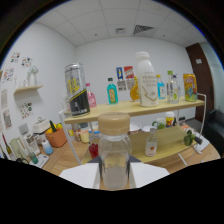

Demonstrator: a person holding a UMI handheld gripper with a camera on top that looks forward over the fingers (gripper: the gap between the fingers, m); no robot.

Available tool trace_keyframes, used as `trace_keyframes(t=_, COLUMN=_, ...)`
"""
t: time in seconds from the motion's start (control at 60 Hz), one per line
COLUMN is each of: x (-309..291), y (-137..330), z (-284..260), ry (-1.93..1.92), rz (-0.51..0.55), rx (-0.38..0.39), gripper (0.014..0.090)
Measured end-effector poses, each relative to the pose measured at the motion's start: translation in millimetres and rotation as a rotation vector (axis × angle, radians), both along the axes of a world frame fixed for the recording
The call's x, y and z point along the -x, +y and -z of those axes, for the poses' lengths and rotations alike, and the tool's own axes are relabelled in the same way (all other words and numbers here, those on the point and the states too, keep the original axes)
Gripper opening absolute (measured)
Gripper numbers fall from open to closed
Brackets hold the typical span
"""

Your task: Make me a cup of Mount Fuji.

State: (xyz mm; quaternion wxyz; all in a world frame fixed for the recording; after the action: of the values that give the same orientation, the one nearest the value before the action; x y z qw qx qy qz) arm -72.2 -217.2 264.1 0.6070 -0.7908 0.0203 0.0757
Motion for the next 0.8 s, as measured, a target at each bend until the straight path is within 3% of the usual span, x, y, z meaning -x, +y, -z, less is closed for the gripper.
trace_keyframes(t=0.3, x=-6, y=-8, z=114, ry=0.263, rz=0.070, rx=0.108, gripper=0.0388)
trace_keyframes(t=0.567, x=-10, y=1, z=148, ry=0.913, rz=0.163, rx=0.180, gripper=0.0390)
trace_keyframes(t=0.8, x=3, y=5, z=147, ry=1.324, rz=0.176, rx=0.228, gripper=0.0385)
